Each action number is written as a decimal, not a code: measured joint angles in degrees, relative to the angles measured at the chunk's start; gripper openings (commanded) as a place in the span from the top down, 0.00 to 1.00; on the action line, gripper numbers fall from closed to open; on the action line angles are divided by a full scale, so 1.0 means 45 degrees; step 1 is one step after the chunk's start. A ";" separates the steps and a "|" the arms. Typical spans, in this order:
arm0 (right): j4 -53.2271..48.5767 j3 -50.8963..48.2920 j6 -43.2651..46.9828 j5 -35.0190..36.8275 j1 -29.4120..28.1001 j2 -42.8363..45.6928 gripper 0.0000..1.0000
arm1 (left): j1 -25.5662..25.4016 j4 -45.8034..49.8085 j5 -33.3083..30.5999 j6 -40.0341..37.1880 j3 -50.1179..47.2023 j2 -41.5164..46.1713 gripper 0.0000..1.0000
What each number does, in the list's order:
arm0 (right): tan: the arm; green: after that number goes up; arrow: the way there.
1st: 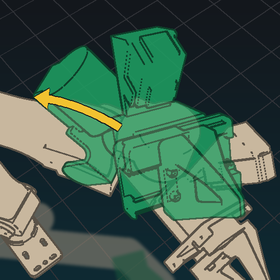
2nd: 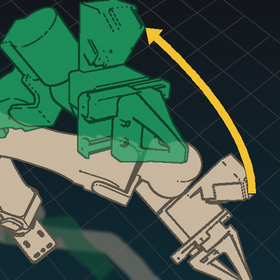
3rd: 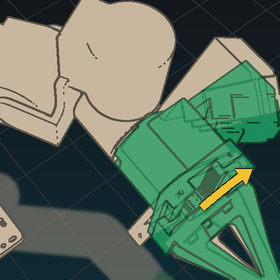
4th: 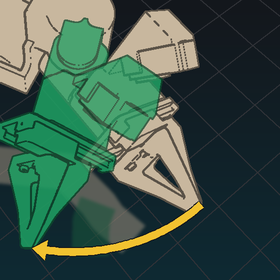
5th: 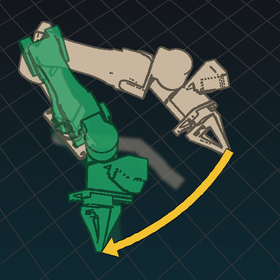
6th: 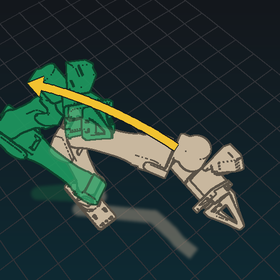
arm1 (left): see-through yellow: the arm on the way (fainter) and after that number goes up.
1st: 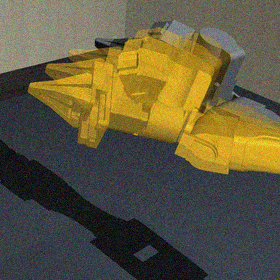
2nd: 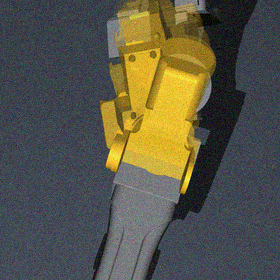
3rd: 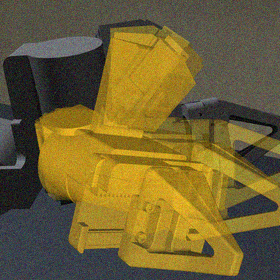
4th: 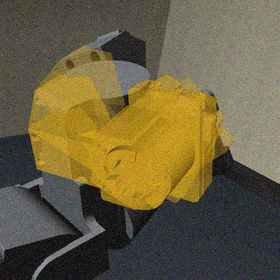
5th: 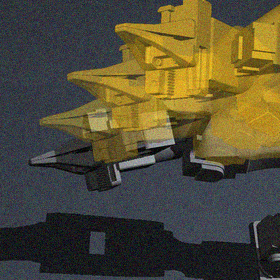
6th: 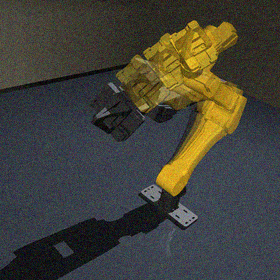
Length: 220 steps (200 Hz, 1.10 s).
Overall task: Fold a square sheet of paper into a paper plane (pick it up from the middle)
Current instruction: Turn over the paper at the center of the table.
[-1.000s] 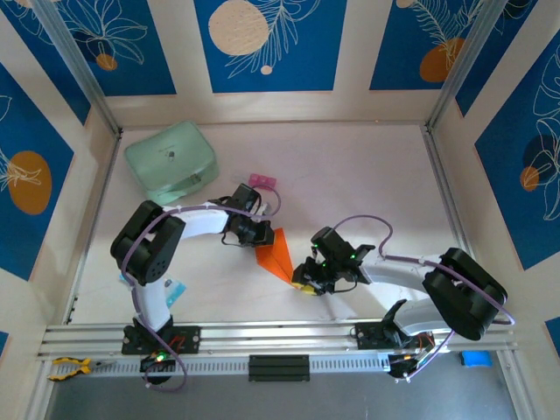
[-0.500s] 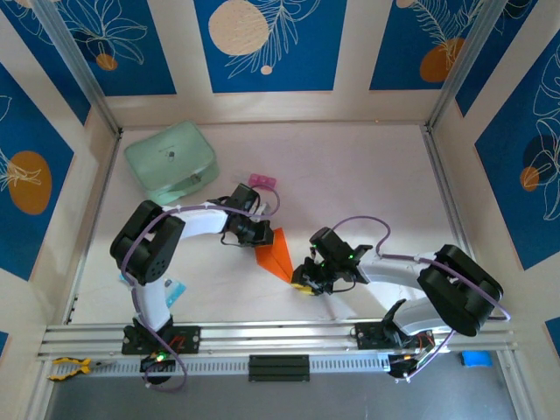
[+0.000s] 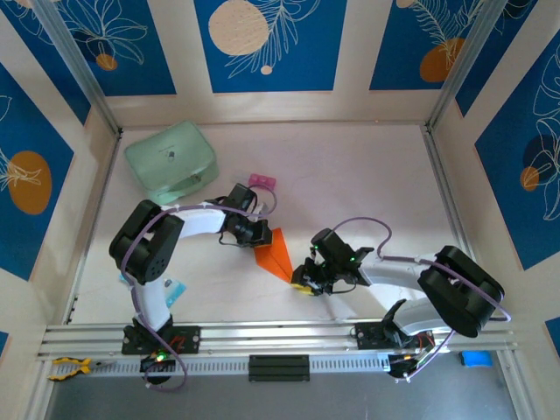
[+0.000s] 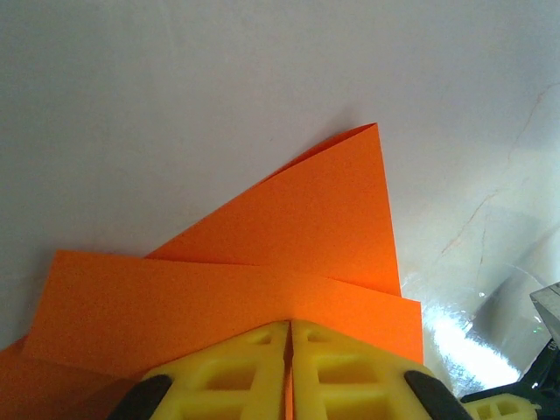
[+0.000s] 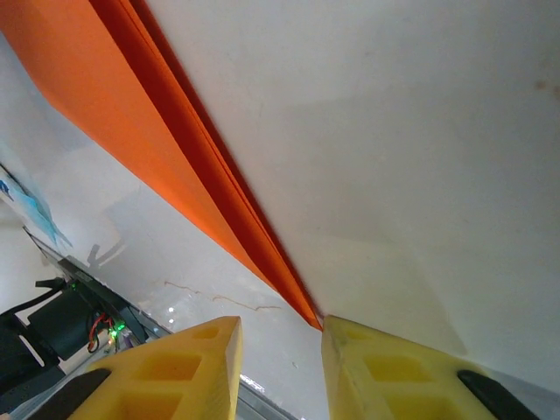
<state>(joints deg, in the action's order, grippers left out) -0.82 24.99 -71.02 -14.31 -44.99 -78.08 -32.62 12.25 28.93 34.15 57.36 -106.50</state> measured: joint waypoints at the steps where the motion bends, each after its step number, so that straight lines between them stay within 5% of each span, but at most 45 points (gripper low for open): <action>1: 0.0005 -0.0005 0.0000 0.0000 0.0000 0.0005 0.68 | 0.0005 -0.0005 0.0000 0.0000 0.0000 0.0000 0.88; 220: 0.2220 -0.0918 0.0010 0.0277 0.0000 0.0238 0.69 | 0.0039 -0.0005 0.0058 0.0117 0.0000 0.0000 0.88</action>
<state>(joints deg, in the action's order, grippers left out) 9.17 20.86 -70.98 -13.06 -44.99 -77.01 -32.45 12.23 29.19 34.68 57.36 -106.50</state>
